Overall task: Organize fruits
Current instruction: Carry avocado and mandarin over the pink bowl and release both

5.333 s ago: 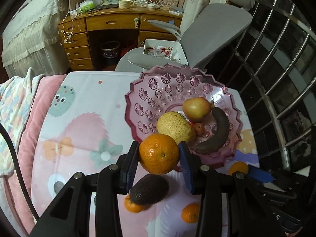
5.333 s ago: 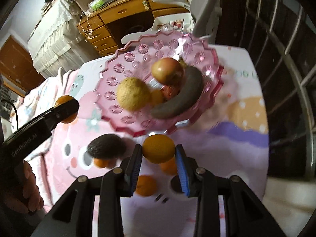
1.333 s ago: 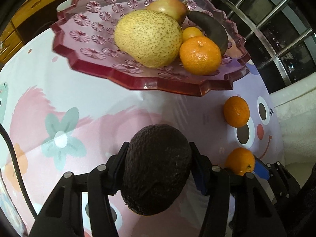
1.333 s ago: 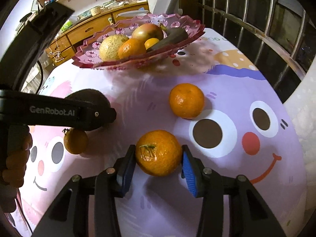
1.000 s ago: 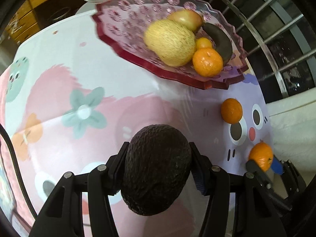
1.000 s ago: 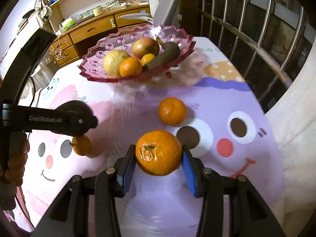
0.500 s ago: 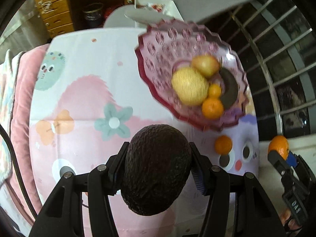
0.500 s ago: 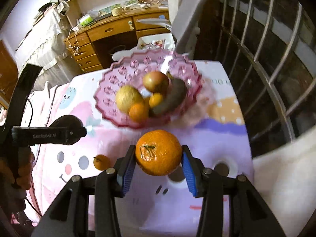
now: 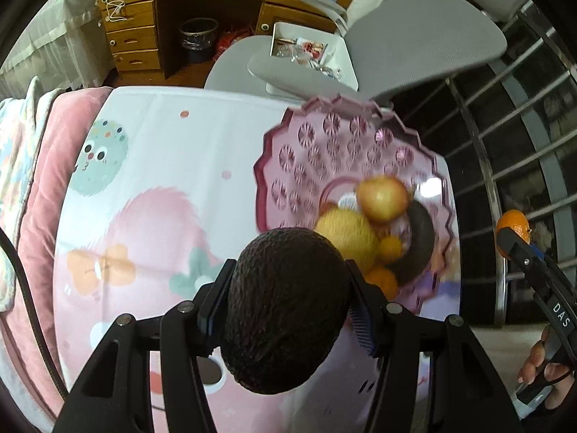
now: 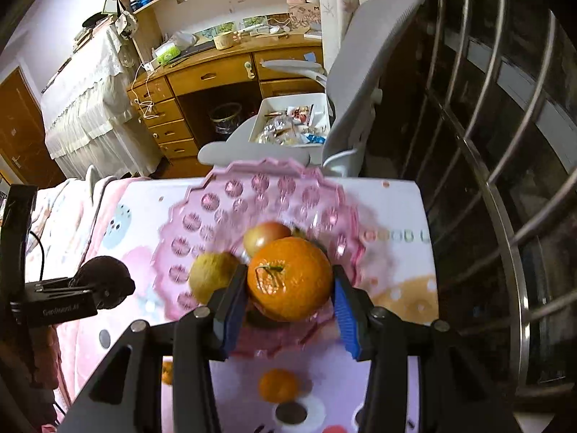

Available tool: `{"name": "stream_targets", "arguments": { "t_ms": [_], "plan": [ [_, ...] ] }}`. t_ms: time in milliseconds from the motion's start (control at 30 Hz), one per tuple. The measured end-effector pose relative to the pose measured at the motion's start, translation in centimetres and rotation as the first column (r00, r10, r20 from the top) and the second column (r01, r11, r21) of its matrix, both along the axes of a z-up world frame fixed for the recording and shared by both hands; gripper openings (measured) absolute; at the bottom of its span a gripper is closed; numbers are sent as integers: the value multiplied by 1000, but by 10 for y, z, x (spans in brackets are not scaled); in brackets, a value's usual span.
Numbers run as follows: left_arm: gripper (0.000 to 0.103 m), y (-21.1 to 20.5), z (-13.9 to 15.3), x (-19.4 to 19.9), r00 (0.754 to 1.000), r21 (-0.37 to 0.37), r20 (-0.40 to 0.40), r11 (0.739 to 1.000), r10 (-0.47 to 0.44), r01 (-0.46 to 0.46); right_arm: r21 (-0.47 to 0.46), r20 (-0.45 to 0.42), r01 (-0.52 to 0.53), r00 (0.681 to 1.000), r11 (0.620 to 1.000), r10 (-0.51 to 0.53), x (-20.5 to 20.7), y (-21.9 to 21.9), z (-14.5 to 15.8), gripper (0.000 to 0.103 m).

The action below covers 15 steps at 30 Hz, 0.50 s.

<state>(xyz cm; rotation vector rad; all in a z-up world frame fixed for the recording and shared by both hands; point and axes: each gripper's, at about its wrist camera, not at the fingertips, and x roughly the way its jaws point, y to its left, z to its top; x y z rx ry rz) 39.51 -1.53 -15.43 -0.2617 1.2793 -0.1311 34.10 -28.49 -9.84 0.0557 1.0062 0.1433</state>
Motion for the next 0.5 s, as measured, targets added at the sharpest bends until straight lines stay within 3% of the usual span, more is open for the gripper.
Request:
{"name": "stream_targets", "arguments": {
  "t_ms": [267,500],
  "plan": [
    [56,-10,-9,31,999,5,26,1000,30,-30,74,42,-29,999,997,26,56,-9,-6,45],
    [56,-14,-23,46,999,13,15,999,41,-41,155,-19,-51,998,987,54,88,-1,-31,45]
  ]
}}
